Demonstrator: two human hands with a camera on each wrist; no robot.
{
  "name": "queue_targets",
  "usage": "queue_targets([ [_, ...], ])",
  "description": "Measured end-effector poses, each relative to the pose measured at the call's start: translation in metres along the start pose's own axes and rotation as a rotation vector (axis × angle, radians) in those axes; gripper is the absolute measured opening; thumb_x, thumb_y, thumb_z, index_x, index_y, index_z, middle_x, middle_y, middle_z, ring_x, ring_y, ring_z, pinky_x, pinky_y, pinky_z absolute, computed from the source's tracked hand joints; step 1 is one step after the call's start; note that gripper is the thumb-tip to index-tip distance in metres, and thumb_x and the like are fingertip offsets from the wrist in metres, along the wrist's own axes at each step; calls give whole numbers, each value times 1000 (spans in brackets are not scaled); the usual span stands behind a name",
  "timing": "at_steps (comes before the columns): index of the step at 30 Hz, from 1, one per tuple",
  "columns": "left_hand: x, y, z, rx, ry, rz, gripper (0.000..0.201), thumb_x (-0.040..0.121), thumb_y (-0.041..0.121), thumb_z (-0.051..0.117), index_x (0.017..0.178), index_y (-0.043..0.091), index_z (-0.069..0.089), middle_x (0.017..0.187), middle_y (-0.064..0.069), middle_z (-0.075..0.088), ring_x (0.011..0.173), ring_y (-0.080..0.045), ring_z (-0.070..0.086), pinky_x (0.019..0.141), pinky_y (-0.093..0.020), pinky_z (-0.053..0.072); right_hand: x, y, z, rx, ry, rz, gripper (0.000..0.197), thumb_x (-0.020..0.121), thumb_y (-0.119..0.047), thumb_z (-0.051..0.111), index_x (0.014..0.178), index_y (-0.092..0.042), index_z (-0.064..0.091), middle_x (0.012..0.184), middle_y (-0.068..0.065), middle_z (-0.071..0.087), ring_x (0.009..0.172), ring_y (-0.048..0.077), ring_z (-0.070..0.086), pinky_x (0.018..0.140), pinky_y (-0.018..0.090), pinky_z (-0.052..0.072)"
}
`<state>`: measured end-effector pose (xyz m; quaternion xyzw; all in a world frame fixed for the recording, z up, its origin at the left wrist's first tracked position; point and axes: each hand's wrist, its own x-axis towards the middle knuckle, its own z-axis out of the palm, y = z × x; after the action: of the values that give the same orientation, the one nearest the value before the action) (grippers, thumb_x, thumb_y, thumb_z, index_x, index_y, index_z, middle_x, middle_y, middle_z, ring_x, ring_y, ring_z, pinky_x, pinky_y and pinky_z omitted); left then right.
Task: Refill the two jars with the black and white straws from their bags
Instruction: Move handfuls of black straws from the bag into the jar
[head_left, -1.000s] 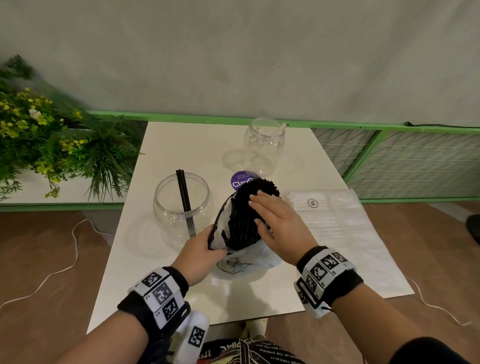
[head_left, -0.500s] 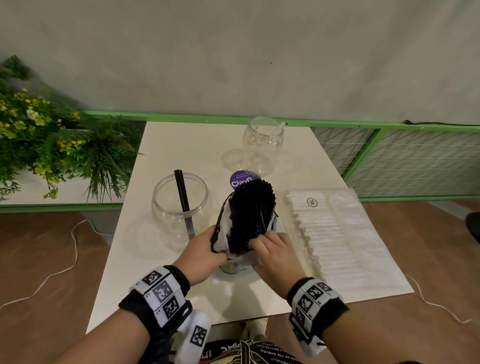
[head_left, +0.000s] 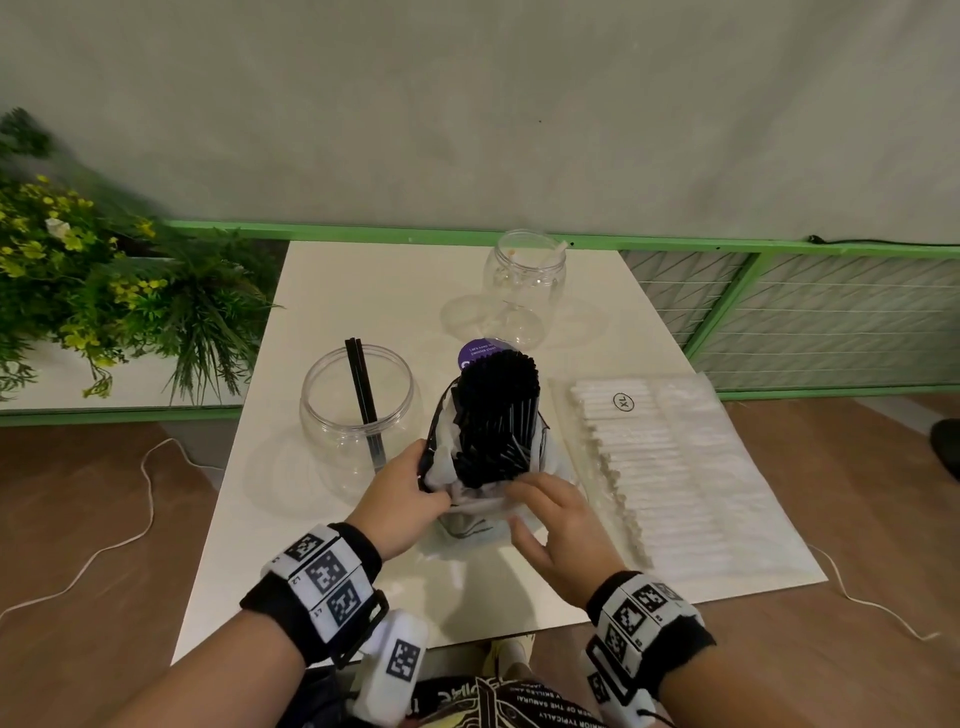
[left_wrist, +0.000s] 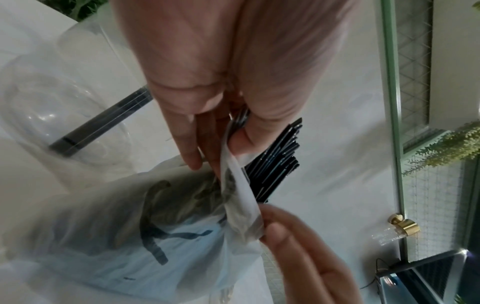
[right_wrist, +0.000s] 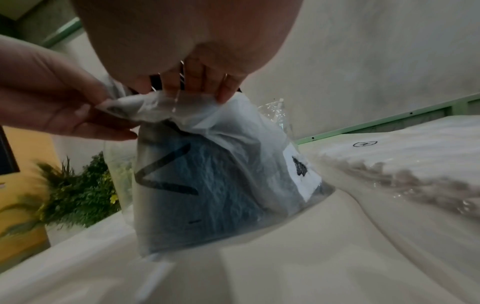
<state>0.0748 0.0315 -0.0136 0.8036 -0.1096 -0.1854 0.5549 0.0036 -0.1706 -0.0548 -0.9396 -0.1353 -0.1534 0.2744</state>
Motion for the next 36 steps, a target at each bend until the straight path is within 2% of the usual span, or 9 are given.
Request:
queue_targets([
  [4, 2, -2, 3, 22, -3, 4, 28, 78, 1, 65, 99, 18, 58, 95, 3, 69, 91, -11, 63, 75, -20, 46, 13, -9, -7, 132, 71, 228, 26, 90, -25, 60, 113, -14, 54, 106, -5, 54, 92, 4, 55, 79, 16, 47],
  [9, 1, 0, 4, 40, -5, 13, 27, 78, 0, 62, 99, 17, 59, 93, 0, 69, 91, -15, 64, 80, -28, 50, 35, -13, -3, 78, 36, 309, 65, 70, -24, 81, 123, -11, 44, 115, 1, 41, 87, 18, 56, 70, 26, 53],
  [14, 1, 2, 0, 30, -11, 16, 38, 80, -7, 56, 91, 29, 61, 92, 5, 68, 89, -5, 63, 73, -11, 45, 41, -18, 2, -134, 27, 261, 67, 66, -61, 63, 108, -9, 56, 110, 6, 49, 92, 25, 52, 76, 37, 51],
  [17, 3, -3, -2, 41, -53, 12, 32, 82, -4, 56, 99, 21, 68, 96, 3, 72, 95, -11, 65, 86, -28, 52, 42, -20, 6, -239, 39, 260, 68, 62, -73, 60, 97, -15, 58, 103, 1, 52, 92, 21, 45, 76, 34, 42],
  [19, 3, -4, -3, 43, -73, -1, 31, 84, -2, 56, 101, 19, 69, 98, 3, 73, 97, -12, 66, 92, -37, 52, 43, -20, 9, -256, 46, 257, 61, 62, -69, 65, 94, -17, 57, 96, -3, 55, 91, 20, 44, 77, 34, 41],
  [26, 0, -3, -9, -133, -80, -105, 43, 82, -9, 43, 104, 19, 67, 104, -4, 72, 105, -21, 65, 97, -43, 50, 37, -21, 7, -164, 92, 229, 40, 72, -46, 49, 97, -16, 57, 87, -5, 62, 86, 21, 54, 78, 29, 36],
  [29, -3, 1, -7, -216, -99, -162, 46, 85, -16, 36, 102, 14, 66, 106, -10, 70, 104, -23, 65, 90, -33, 54, 37, -18, 3, -115, 88, 258, 41, 78, -42, 44, 106, -15, 57, 91, -2, 64, 85, 21, 57, 81, 29, 35],
  [32, -6, 8, -5, -249, -126, -174, 45, 87, -15, 35, 101, 16, 64, 106, -9, 69, 96, -15, 66, 71, -17, 54, 43, -21, -10, -60, 193, 271, 35, 88, -33, 49, 114, -10, 57, 93, 3, 66, 82, 19, 57, 77, 32, 37],
  [36, -8, 11, -4, -243, -134, -168, 45, 89, -12, 35, 97, 21, 64, 102, -4, 69, 89, -10, 66, 66, -14, 51, 56, -22, -32, 185, 316, 329, 35, 92, -20, 61, 125, -12, 49, 101, 0, 60, 87, 12, 53, 76, 25, 42],
])
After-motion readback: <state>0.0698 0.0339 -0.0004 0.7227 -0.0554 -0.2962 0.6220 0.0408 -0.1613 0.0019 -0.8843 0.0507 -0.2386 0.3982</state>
